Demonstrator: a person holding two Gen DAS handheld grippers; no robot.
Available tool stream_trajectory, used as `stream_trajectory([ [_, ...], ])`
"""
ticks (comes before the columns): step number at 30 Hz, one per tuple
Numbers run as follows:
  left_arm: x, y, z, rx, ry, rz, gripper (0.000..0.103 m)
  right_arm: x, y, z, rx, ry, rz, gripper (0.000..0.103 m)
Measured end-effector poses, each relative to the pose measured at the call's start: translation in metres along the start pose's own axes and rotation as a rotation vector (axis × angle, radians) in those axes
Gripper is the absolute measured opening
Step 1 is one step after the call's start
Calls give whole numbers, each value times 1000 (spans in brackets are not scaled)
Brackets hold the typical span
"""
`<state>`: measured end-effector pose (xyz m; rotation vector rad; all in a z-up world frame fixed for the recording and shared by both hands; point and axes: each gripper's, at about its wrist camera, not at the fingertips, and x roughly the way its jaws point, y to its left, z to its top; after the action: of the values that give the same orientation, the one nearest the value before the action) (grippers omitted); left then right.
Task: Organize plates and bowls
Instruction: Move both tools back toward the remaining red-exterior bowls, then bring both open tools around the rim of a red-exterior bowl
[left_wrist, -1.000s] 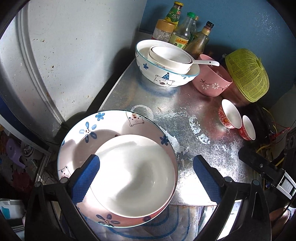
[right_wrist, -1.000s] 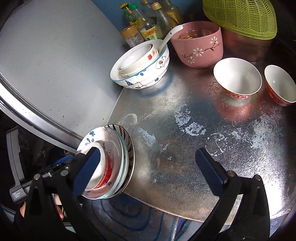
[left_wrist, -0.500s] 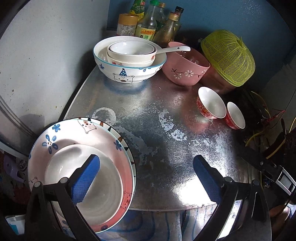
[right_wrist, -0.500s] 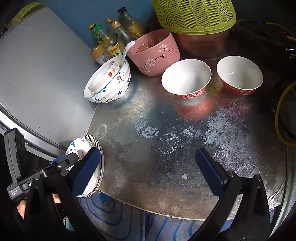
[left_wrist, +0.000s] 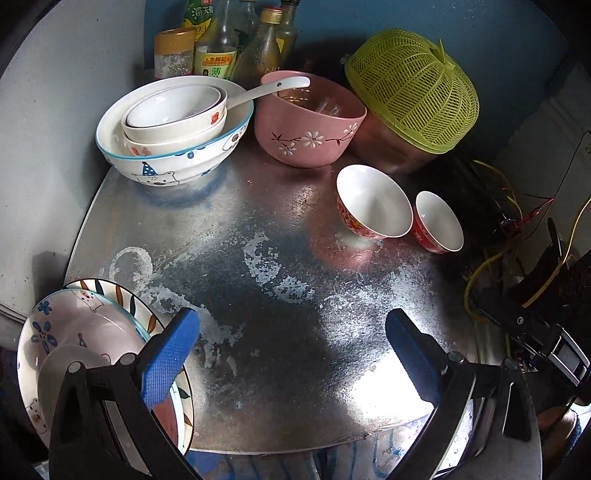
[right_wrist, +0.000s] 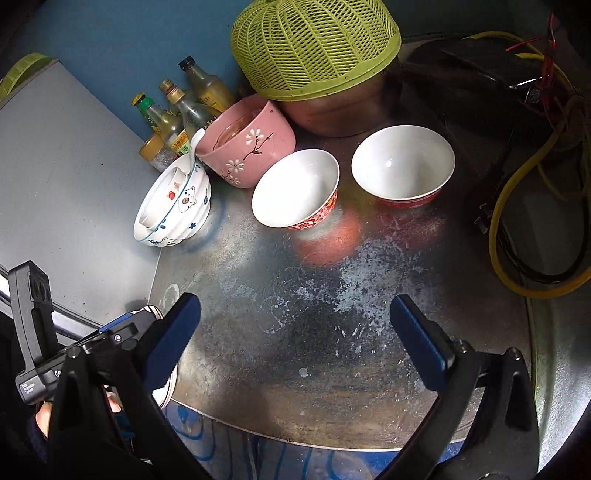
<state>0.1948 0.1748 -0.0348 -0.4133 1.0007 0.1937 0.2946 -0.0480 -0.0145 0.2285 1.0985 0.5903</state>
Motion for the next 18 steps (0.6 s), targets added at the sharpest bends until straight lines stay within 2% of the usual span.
stream_trajectory([
  [7,25,-17,22,13,17,-44,101,4,-14,16,41,-20,8,103],
  [13,47,-20,43,-38,12,-95,101,12,-18,34,48,-45,14,101],
  [14,51,-20,47,-48,11,-102,100,13,-18,38,45,-51,15,99],
  [16,60,-21,56,-64,10,-114,98,20,-18,46,35,-48,11,79],
  [18,69,-22,65,-68,11,-119,89,31,-20,56,32,-37,23,71],
])
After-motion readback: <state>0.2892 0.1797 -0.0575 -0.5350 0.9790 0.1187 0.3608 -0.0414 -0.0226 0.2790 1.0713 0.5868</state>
